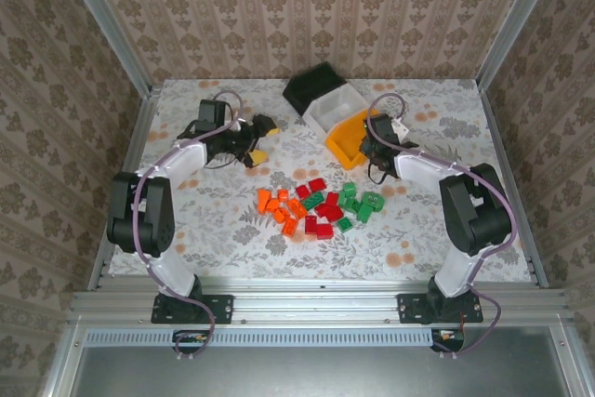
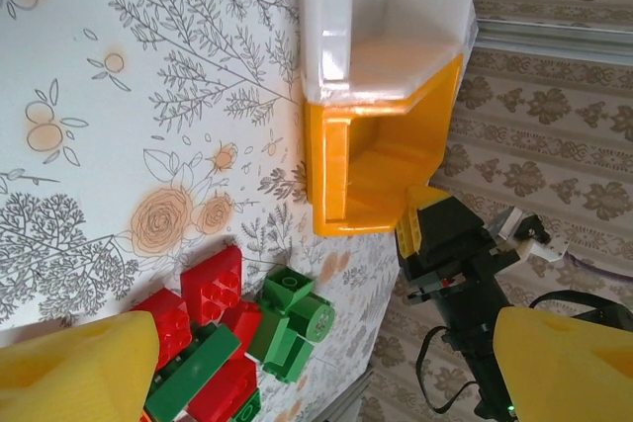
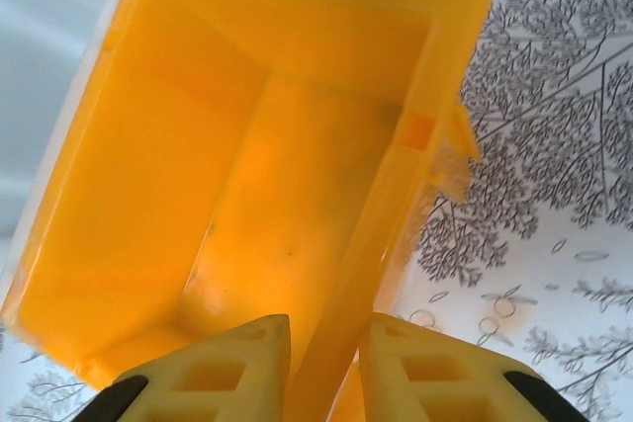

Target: Sort the legos into containers by color

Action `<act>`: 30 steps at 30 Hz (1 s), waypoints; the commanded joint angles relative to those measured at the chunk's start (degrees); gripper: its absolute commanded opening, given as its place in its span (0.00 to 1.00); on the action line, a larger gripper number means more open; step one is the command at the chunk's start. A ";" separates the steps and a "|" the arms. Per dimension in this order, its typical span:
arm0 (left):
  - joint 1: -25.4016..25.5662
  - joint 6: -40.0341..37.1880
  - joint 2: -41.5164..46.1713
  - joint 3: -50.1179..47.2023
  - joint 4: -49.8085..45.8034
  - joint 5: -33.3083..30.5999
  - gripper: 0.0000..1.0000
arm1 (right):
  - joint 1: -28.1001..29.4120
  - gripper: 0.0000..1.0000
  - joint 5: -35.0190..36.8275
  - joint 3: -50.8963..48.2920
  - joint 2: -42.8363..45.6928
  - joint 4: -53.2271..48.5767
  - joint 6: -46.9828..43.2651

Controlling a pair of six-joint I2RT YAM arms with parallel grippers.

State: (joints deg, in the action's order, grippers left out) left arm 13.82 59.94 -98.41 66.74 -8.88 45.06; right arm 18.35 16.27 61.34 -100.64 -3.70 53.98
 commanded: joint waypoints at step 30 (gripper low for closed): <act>-4.89 -4.22 3.66 3.40 -3.39 2.23 0.90 | -3.22 0.45 -7.03 15.55 -12.48 -11.08 -35.27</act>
State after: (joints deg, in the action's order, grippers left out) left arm 9.23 57.14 -96.51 68.55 -11.35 46.17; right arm 15.73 8.69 78.52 -113.32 -10.24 18.61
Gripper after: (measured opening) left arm 0.904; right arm 0.399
